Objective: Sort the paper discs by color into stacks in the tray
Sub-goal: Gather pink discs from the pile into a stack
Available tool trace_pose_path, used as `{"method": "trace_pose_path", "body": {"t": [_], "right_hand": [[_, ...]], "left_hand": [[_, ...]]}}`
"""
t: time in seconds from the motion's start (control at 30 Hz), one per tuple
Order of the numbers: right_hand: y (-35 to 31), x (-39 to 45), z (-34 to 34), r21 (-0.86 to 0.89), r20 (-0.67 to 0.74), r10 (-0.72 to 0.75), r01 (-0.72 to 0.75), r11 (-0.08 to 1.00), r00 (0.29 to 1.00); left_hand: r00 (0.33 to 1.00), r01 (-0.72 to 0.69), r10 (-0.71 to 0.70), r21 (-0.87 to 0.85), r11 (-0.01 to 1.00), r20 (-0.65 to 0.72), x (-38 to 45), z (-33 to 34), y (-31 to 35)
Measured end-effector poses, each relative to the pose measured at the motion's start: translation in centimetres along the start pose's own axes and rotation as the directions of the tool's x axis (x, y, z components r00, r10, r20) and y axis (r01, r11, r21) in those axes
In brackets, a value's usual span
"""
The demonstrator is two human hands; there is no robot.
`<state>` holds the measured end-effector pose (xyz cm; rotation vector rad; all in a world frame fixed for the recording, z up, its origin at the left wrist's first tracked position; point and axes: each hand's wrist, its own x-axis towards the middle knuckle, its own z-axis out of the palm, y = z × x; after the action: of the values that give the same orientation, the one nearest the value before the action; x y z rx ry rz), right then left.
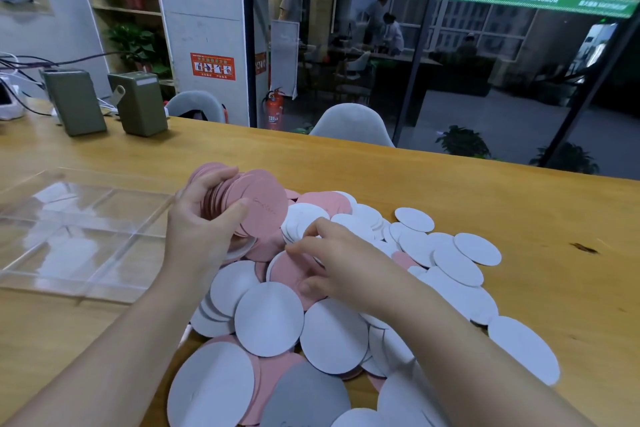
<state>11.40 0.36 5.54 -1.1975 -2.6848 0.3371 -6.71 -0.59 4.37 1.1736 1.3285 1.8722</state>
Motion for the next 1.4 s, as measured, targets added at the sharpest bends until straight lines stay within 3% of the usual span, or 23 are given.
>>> {"method": "trace_pose_path", "body": {"t": [0.17,0.37,0.5,0.7,0.93,1.03,1.17,1.4], "right_hand": [[-0.1,0.1,-0.2,-0.007,-0.028,0.001,-0.001,1.0,1.0],[0.2,0.1,0.0,0.151,-0.119,0.005,0.013,0.988,0.993],[0.8,0.2,-0.6,0.309,-0.168,0.081,-0.025,0.951,0.982],[1.1,0.4,-0.3,0.62,-0.291,0.313,-0.071,0.781,0.904],[1.1,0.6,0.5,0.517,-0.362,0.33,-0.107,0.849,0.872],[1.0,0.8,0.8,0.555,-0.336,0.334,-0.102,0.826,0.88],[0.8,0.7,1.0,0.571,-0.305,0.342,-0.117,0.813,0.889],[0.6,0.8,1.5,0.659,-0.138,0.281,-0.123,0.742,0.95]], "left_hand": [[0.999,-0.027,0.026,0.039,0.999,0.03,0.4,-0.2,-0.8],[0.996,-0.046,0.038,0.099,0.994,0.075,0.6,-0.4,-1.1],[0.988,-0.047,0.038,0.064,0.997,0.147,0.4,-0.2,-1.1],[0.957,-0.021,0.016,0.014,1.0,0.289,0.1,-0.1,-1.0],[0.909,-0.022,-0.01,0.072,0.997,0.418,-0.3,0.0,-1.3],[0.893,-0.057,0.003,0.107,0.993,0.45,-0.4,0.1,-1.2],[0.859,-0.221,0.085,0.215,0.951,0.504,-0.5,0.1,-1.0],[0.815,-0.286,0.007,0.392,0.874,0.579,-0.7,0.3,-1.2]]}}
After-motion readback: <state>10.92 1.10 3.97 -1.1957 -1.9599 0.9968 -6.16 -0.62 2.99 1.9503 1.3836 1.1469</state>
